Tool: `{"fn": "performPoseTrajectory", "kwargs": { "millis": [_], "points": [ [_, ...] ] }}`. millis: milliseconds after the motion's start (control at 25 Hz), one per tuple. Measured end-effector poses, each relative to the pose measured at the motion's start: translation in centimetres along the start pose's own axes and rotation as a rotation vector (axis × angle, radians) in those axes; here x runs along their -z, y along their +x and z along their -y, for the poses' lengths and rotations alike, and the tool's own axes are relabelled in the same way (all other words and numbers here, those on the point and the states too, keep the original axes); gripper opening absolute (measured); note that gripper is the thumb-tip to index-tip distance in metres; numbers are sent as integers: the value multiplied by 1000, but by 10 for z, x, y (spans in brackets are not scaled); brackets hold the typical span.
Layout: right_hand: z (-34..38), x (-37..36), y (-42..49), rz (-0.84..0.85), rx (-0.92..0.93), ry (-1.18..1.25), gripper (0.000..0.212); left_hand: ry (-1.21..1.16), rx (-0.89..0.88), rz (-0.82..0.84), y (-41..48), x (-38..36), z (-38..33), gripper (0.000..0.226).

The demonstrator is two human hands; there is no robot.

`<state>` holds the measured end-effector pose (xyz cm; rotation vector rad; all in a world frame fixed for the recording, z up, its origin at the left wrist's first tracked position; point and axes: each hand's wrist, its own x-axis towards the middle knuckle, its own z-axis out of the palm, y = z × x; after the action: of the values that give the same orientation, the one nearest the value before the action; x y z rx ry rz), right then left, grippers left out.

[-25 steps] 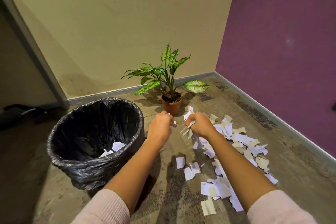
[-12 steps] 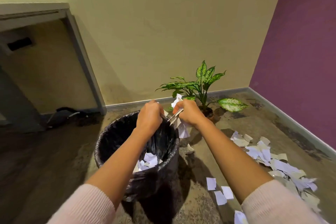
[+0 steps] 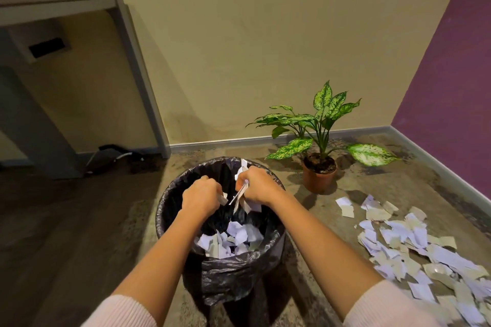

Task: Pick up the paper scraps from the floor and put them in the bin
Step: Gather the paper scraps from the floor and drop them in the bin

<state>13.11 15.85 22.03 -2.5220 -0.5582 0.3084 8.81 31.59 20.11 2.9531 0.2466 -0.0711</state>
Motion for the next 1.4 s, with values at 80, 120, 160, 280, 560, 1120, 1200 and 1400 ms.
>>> {"fn": "performPoseTrajectory", "kwargs": {
  "millis": [80, 120, 160, 280, 560, 1120, 1200, 1400],
  "points": [
    [-3, -4, 3, 56, 10, -21, 31, 35, -8, 15, 2, -5, 5, 29],
    [-4, -6, 5, 80, 20, -39, 33, 38, -9, 11, 4, -6, 7, 31],
    [-4, -6, 7, 100, 26, -53, 34, 36, -6, 8, 5, -8, 9, 36],
    [-6, -5, 9, 119, 24, -19, 42, 40, -14, -1, 7, -10, 10, 45],
    [-20, 14, -3, -55, 43, 59, 35, 10, -30, -176, 4, -1, -15, 38],
    [-154, 65, -107, -241, -188, 68, 27, 14, -509, -389, -32, -8, -188, 19],
    [-179, 56, -123, -209, -240, 44, 31, 15, -570, -362, -35, -29, -206, 21],
    [-236, 16, -142, -139, -350, 40, 38, 63, -545, -124, -37, -103, -221, 27]
  ]
}}
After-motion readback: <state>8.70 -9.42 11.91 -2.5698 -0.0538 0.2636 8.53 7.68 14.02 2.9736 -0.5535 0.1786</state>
